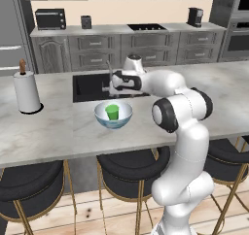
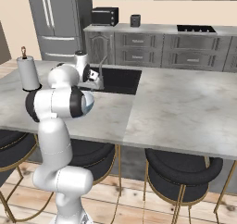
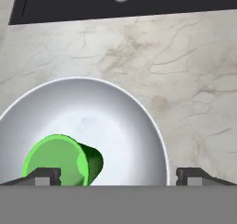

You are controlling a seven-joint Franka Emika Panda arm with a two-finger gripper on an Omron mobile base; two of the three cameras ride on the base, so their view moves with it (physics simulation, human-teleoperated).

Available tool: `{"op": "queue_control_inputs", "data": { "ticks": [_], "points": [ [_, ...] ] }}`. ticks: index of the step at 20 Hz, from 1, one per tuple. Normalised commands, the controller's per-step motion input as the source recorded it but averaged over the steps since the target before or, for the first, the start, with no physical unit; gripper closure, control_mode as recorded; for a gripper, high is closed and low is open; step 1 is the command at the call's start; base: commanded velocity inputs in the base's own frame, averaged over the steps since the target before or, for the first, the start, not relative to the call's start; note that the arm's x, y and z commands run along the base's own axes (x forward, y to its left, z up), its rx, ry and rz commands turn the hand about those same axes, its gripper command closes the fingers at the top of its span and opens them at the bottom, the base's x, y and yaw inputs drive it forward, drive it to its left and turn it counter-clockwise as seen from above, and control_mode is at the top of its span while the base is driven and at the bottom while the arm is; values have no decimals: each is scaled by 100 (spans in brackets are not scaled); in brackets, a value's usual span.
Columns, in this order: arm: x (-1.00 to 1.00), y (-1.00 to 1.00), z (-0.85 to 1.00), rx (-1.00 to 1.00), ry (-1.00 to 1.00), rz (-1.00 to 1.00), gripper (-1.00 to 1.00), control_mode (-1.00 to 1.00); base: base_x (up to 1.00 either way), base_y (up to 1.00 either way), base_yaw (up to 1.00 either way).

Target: Place the cup inside the bowl on the dining table and move the bowl to any counter.

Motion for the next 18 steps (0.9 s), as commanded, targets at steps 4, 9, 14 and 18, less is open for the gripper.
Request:
{"op": "queue_control_inputs", "data": {
  "ticks": [4, 9, 14, 18],
  "points": [
    [3, -66, 0, 0, 9, -1, -100, -100, 0, 0, 0],
    [2, -48, 0, 3, 7, 0, -100, -100, 0, 0, 0],
    [0, -25, 0, 10, 6, 0, -100, -100, 0, 0, 0],
    [0, -5, -1, 12, 9, 0, -100, -100, 0, 0, 0]
  ]
}}
